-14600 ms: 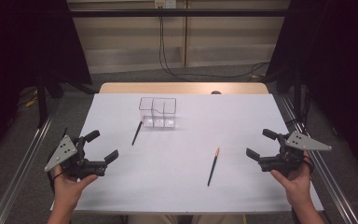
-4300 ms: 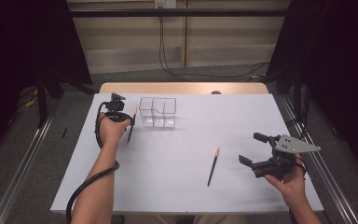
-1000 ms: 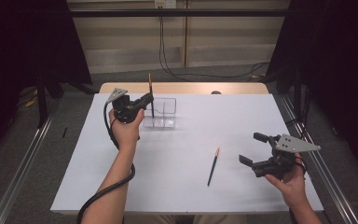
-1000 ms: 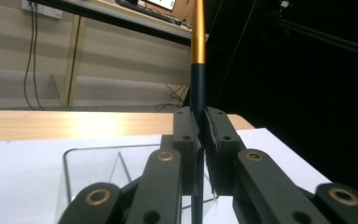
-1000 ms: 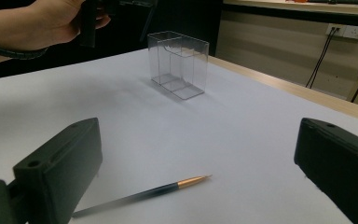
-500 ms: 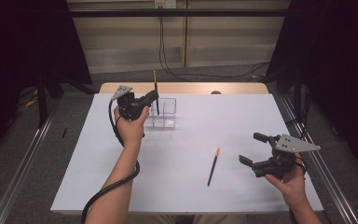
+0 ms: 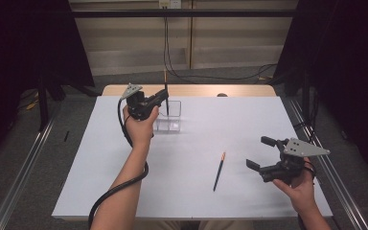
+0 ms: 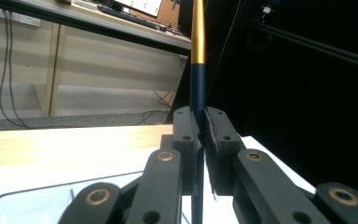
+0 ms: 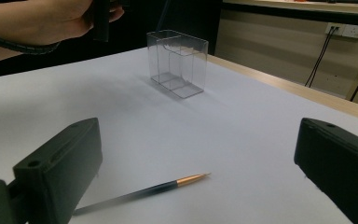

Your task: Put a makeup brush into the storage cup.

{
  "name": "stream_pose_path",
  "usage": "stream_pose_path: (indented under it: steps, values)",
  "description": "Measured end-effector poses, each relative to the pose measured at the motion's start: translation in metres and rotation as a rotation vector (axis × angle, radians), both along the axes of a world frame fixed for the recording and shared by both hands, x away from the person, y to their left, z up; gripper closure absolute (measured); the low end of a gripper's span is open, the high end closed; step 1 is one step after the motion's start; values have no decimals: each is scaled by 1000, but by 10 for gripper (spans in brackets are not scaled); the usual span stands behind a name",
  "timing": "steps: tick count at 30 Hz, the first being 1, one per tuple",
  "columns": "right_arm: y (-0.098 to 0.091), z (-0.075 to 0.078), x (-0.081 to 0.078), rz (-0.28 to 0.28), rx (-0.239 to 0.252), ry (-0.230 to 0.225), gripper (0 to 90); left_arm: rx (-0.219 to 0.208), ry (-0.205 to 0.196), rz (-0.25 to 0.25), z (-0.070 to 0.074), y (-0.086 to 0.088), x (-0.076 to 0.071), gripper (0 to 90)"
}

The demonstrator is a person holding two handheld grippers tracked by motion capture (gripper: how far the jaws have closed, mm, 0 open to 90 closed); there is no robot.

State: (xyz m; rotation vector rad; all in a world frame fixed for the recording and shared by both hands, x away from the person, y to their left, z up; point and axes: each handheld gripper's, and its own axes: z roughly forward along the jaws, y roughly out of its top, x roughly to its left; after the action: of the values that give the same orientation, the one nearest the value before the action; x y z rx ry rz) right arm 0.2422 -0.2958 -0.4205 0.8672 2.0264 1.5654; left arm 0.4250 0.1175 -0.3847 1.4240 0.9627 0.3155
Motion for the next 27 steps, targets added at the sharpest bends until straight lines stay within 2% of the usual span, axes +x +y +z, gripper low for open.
stream_pose_path:
  steps: [4, 12, 13, 18, 19, 27]
  values:
    - [0, 0, 0, 2, 0, 0, 4, 18, 0, -2, -1, -3, 3, 838]
    - [-1, 0, 0, 0, 1, -2, 4, 24, -1, 5, 0, -12, 7, 838]
    - [-1, 0, 0, 2, 3, -2, 4, 38, -4, 1, 0, -12, 8, 838]
    - [0, 0, 1, 7, -4, -5, 4, 42, -8, 0, 0, -17, 10, 838]
    - [0, 0, 1, 9, -5, -6, 4, 56, -11, -2, 0, -19, 10, 838]
    - [1, 0, 1, 11, -7, -5, 4, 78, -21, 2, -1, -26, 14, 838]
